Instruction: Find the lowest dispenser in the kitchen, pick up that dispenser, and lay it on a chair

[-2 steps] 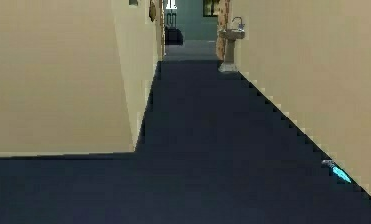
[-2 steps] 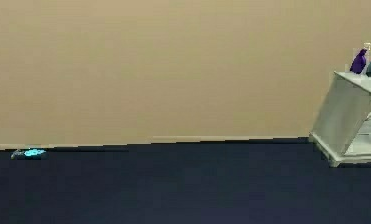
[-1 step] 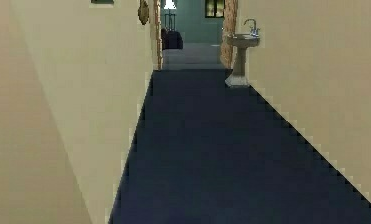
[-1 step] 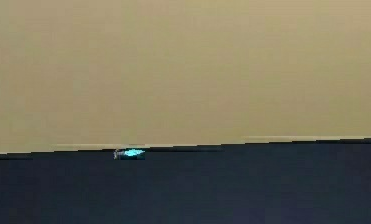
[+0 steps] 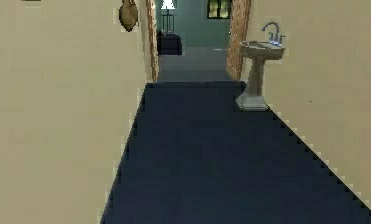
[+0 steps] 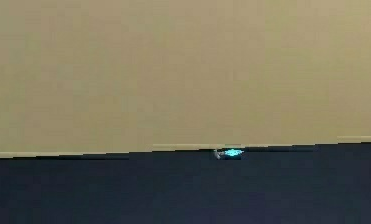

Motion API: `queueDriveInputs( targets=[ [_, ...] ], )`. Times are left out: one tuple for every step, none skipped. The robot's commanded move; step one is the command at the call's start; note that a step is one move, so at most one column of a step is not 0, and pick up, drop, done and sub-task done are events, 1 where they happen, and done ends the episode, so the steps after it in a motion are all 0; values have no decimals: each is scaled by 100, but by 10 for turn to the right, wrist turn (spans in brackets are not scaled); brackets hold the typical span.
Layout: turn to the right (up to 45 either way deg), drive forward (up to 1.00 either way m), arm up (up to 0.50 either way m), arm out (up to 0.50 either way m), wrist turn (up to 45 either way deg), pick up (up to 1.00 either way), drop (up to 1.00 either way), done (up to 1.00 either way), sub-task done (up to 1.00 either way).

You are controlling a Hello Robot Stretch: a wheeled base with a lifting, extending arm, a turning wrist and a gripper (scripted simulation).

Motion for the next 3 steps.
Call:
queueDriveInputs(
  targets=[
    [0, 100, 0, 0, 0, 0, 0, 0, 0],
    [30, 0, 0, 0, 0, 0, 0, 0, 0],
    [0, 100, 0, 0, 0, 0, 0, 0, 0]
  ],
)
